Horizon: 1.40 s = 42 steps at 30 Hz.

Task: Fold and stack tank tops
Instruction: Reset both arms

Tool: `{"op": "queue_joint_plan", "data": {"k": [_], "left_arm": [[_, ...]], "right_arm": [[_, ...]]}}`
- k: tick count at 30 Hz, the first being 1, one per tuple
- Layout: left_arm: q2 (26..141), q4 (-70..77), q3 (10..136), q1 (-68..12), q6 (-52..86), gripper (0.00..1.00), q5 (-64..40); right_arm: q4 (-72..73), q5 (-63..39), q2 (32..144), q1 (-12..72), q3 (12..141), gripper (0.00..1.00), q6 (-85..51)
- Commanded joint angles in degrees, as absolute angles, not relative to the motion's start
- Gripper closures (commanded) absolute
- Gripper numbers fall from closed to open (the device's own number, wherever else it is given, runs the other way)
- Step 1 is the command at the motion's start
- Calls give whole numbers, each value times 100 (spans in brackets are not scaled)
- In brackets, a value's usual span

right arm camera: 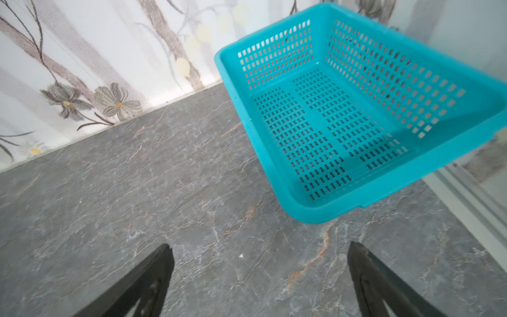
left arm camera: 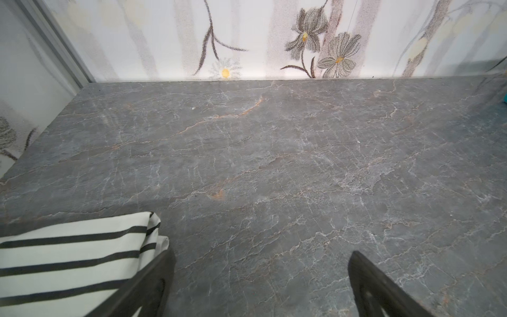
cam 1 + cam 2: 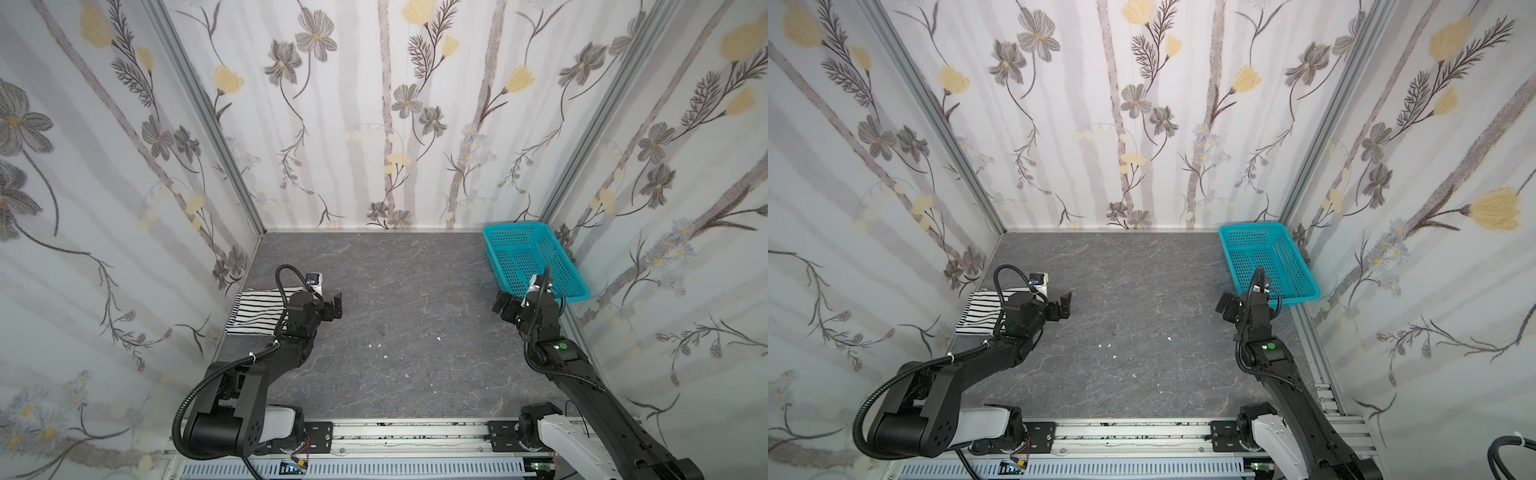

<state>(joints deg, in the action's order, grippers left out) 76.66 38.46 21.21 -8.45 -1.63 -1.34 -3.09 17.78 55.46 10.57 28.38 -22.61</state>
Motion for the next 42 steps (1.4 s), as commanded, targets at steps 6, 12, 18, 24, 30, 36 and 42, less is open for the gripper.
{"op": "queue_joint_plan", "data": {"k": [6,12,18,24,30,36,42], "left_arm": [[8068,6442,1436,-888,-616,0,148],[8352,7056,1305,-881,-734,0,256],[8304,7998,762,-870,-712,0,251],[8356,8123,730,-641,-487,0,24],[9145,8973,733,-177,-175,0,-731],[9086,8794,769,-100,-170,0,-990],[9089,8281,1061,51,-25,0,-1187]], "right_arm": [[2308,2284,4554,1020,1298,0,-1170],[3523,2322,4825,795,843,0,-697],[4594,1962,5685,444,710,0,-339],[5513,1368,6447,26,726,0,-416],[6243,931,6984,-111,781,0,-412],[6329,552,7512,-284,1134,0,-594],[8225,143,8528,-269,706,0,-566]]}}
